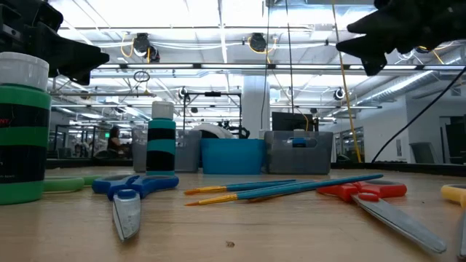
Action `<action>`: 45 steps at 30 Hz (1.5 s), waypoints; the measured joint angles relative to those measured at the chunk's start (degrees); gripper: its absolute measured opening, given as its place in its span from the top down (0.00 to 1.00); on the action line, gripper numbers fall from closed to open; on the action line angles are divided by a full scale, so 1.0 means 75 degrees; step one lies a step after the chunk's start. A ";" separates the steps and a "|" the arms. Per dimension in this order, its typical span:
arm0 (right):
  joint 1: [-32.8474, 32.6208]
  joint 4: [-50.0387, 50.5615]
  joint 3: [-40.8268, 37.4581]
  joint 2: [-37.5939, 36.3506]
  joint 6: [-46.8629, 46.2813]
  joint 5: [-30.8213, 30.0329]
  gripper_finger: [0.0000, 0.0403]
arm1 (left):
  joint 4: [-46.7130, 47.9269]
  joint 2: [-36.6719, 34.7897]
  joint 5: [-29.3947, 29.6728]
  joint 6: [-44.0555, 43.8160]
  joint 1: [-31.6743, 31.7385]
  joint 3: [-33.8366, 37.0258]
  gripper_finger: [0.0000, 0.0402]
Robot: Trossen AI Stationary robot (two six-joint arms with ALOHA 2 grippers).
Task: Pick & Place Paint Supplies
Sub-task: Put the light blue coloring bottle into the right gray bin
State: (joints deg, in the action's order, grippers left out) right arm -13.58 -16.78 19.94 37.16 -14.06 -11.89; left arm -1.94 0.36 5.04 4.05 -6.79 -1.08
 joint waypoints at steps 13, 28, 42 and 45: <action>-0.0157 -0.1220 -0.0818 -0.0255 -0.0004 -0.0001 0.58 | -0.0003 0.0000 0.0000 0.0000 0.0003 0.0000 0.69; -0.0155 -0.2069 -0.0818 -0.0255 0.0003 0.1228 0.58 | -0.0001 0.0000 0.0000 -0.0001 0.0002 -0.0001 0.69; -0.0155 -0.2654 -0.0818 -0.0255 0.0947 0.1826 0.58 | -0.0002 0.0000 0.0000 -0.0003 0.0002 -0.0001 0.69; -0.0155 -0.2648 -0.0818 -0.0252 0.1156 0.1816 0.58 | -0.0003 0.0000 0.0002 -0.0003 0.0001 -0.0002 0.69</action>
State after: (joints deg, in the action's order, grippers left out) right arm -14.74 -36.64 13.80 35.27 -5.40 1.73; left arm -1.96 0.36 5.06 4.03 -6.78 -1.10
